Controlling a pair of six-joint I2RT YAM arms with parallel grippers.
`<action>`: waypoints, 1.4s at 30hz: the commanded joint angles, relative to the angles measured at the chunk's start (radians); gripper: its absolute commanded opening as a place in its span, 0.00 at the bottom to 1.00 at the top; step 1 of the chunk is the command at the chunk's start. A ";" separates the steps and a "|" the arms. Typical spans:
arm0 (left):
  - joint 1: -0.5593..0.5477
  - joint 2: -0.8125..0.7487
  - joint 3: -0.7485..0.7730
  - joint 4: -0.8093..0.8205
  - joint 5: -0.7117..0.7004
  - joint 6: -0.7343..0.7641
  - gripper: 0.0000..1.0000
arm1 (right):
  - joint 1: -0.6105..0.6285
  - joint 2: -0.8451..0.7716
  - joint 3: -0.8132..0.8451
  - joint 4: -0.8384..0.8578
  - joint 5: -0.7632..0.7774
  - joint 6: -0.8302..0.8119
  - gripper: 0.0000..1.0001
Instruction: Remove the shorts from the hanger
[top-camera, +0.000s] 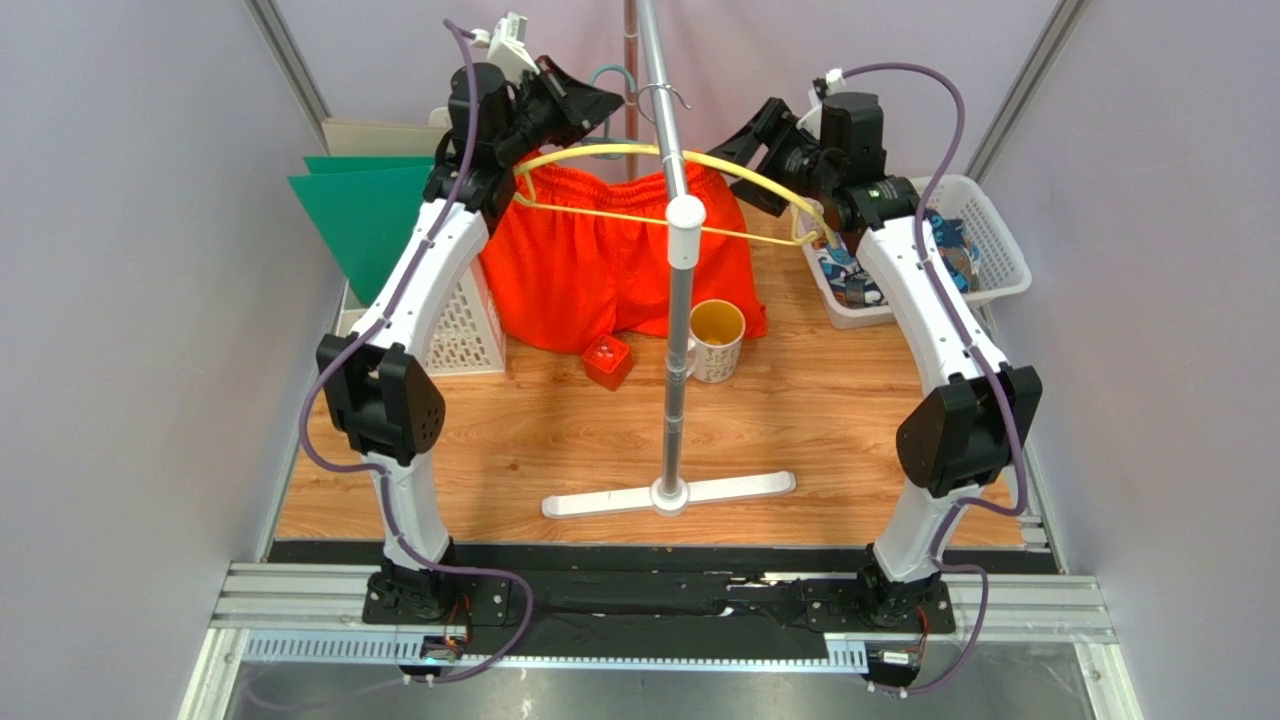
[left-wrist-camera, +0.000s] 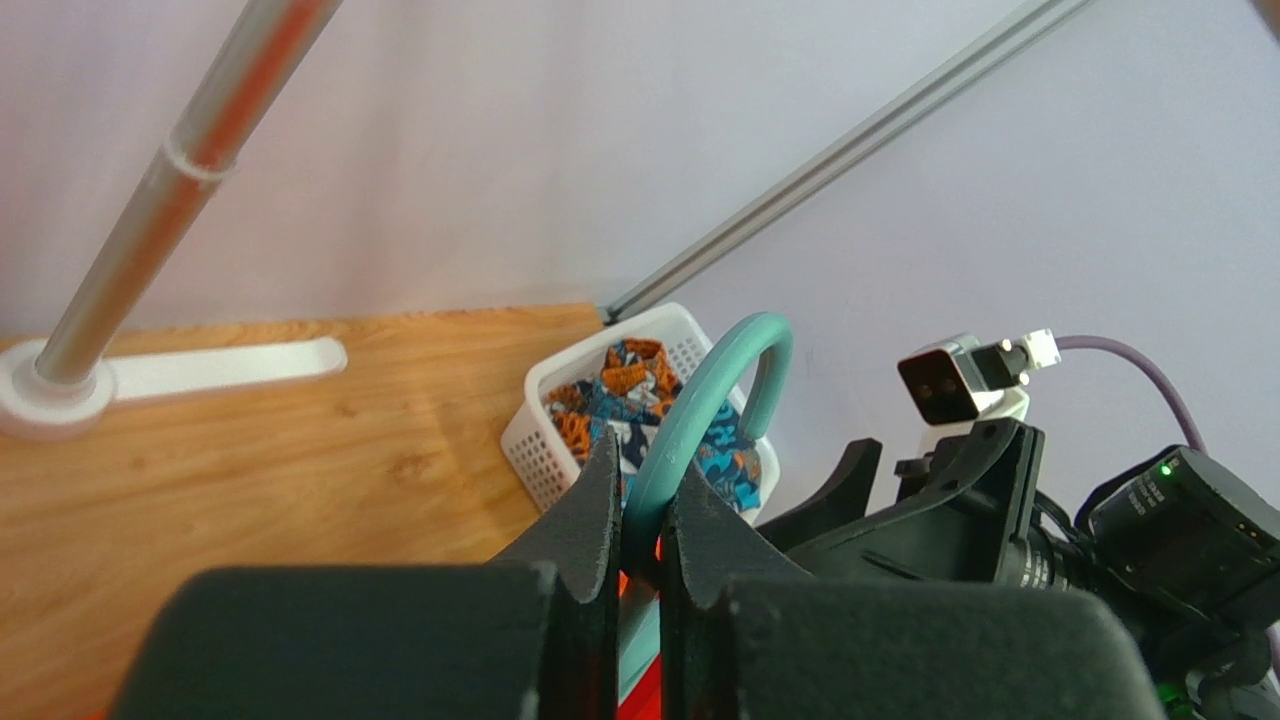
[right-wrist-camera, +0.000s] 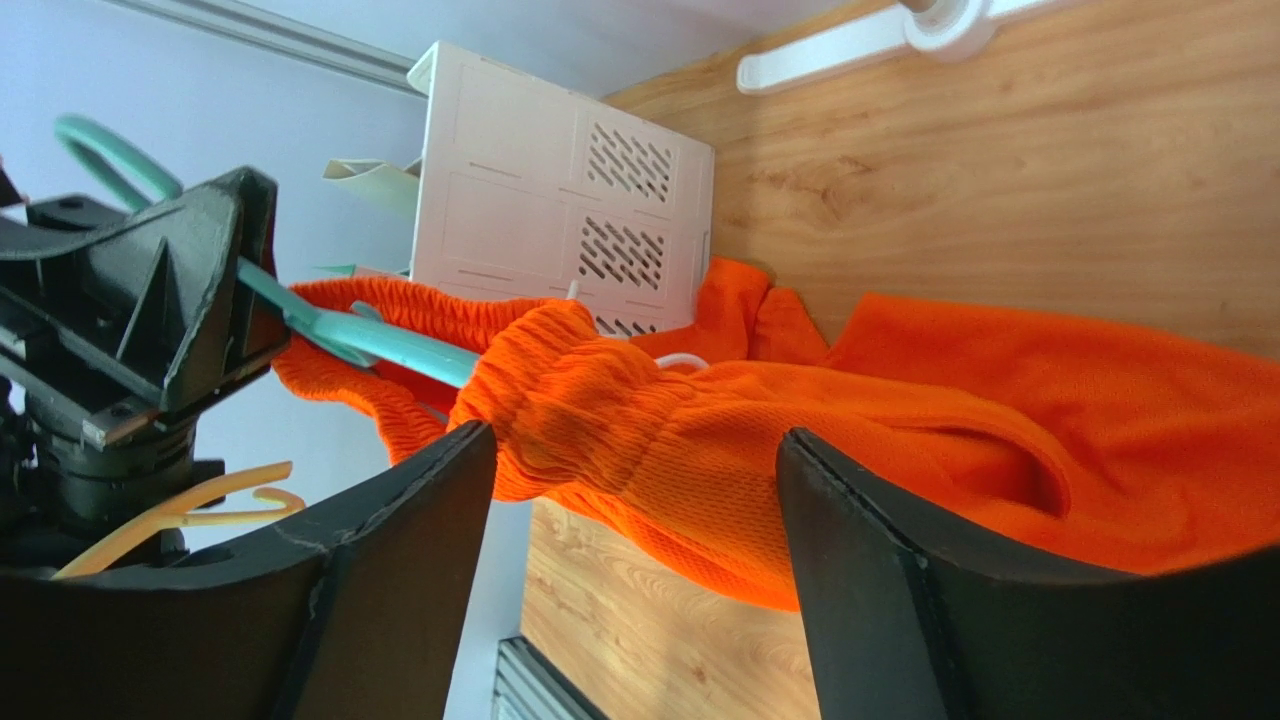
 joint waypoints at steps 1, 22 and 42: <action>0.001 0.076 0.159 0.090 0.039 0.020 0.00 | 0.003 0.039 0.136 0.046 -0.056 -0.078 0.73; -0.041 0.200 0.270 0.285 -0.022 0.027 0.00 | 0.022 0.143 0.245 -0.004 0.005 -0.023 0.62; -0.048 0.143 0.171 0.305 0.007 0.084 0.00 | 0.019 0.177 0.205 -0.009 0.200 0.059 0.21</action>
